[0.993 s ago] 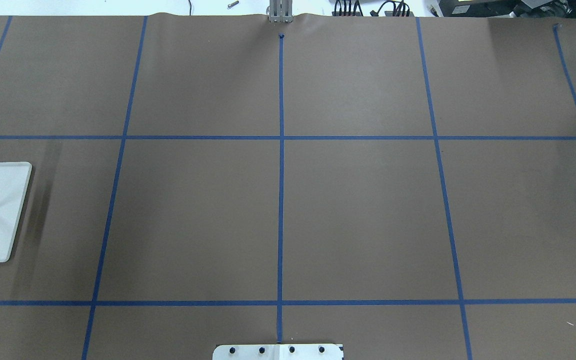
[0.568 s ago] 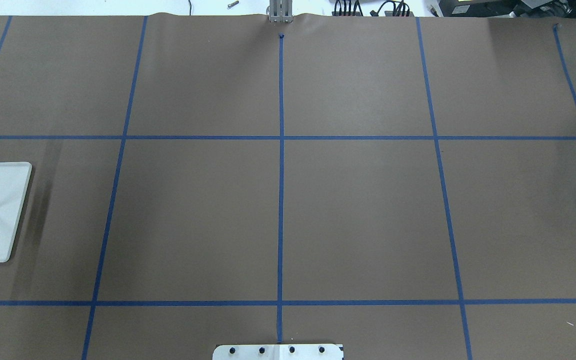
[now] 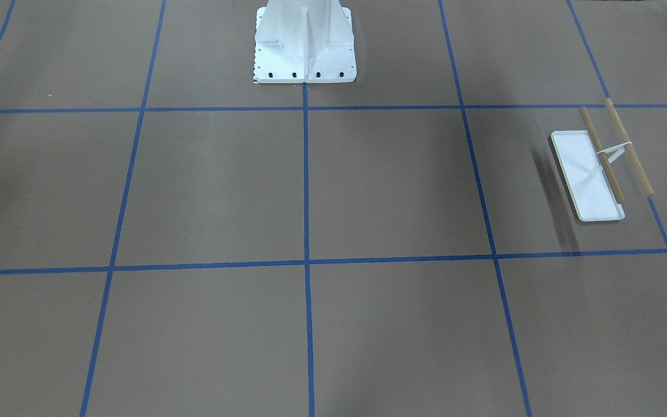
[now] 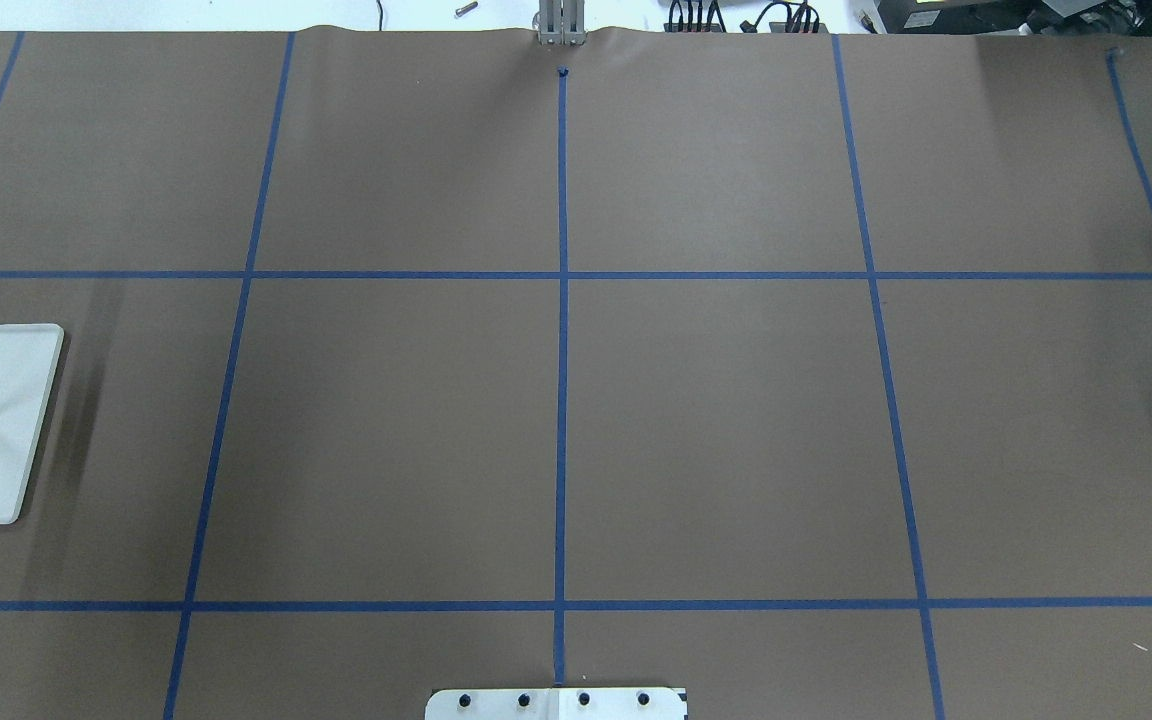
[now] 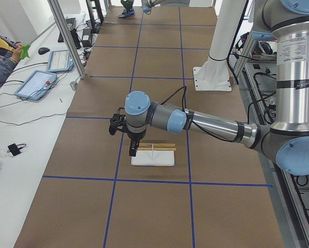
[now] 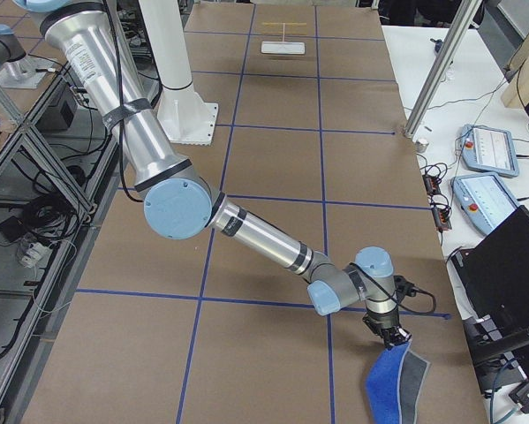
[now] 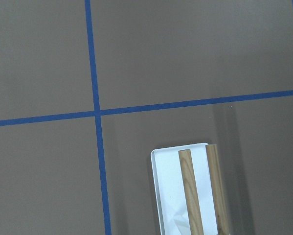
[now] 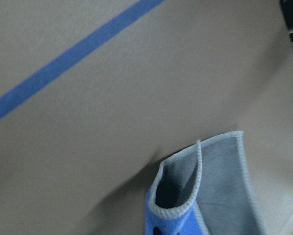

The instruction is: Hang towel on rack

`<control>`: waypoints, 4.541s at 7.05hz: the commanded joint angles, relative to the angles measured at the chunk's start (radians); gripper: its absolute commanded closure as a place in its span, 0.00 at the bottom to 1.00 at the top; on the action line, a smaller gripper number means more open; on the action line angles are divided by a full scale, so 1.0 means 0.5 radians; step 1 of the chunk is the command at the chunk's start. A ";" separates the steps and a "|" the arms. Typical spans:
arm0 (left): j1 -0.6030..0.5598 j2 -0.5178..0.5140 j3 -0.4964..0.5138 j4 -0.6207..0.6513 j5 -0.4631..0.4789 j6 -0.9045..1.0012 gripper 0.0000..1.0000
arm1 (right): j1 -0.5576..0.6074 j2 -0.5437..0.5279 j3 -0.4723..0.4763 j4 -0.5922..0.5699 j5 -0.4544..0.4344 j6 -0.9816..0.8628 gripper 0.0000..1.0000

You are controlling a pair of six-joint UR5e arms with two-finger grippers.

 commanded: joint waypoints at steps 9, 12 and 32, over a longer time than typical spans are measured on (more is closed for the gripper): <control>0.367 -0.781 0.046 -0.004 -0.224 -1.645 0.02 | -0.753 0.029 2.867 -2.346 0.196 1.849 1.00; 0.592 -1.137 0.046 0.036 -0.203 -2.443 0.02 | -1.085 0.280 2.926 -2.349 0.098 2.418 1.00; 1.200 -1.638 0.046 0.036 -0.138 -3.308 0.09 | -1.920 0.990 2.640 -2.355 -0.583 2.204 1.00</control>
